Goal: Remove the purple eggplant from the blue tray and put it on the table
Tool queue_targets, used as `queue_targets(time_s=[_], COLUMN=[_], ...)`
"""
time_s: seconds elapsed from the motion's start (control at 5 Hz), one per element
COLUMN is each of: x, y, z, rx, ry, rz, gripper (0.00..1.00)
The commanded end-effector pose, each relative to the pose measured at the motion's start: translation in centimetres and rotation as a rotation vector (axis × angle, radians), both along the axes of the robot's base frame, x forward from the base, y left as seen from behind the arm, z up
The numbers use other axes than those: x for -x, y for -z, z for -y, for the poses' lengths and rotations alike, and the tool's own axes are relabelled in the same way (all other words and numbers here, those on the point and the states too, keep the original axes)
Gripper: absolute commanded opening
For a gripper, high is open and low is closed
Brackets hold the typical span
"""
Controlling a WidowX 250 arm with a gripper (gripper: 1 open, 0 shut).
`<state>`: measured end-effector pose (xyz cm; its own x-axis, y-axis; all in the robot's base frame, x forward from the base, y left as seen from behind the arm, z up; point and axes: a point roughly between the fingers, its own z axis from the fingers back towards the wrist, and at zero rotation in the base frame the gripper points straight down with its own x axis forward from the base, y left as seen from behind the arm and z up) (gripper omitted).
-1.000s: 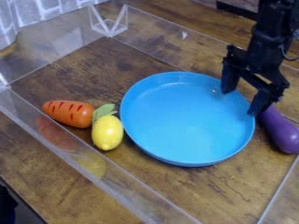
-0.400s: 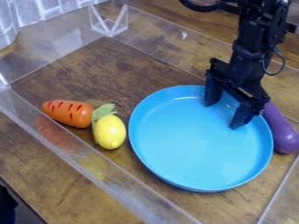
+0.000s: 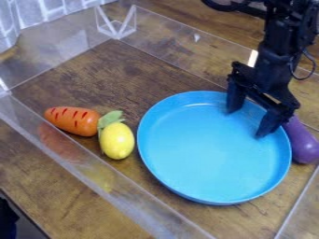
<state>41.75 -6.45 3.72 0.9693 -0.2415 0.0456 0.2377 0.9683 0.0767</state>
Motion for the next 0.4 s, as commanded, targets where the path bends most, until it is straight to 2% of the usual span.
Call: queue_targets(time_s=[0.0,0.2], x=[-0.7,-1.1], y=[-3.2,-3.0], z=[0.7,3.3], rx=[0.026,0.034], ry=[0.022,-0.004], rz=[0.096,0.113], gripper=[1.00,1.00])
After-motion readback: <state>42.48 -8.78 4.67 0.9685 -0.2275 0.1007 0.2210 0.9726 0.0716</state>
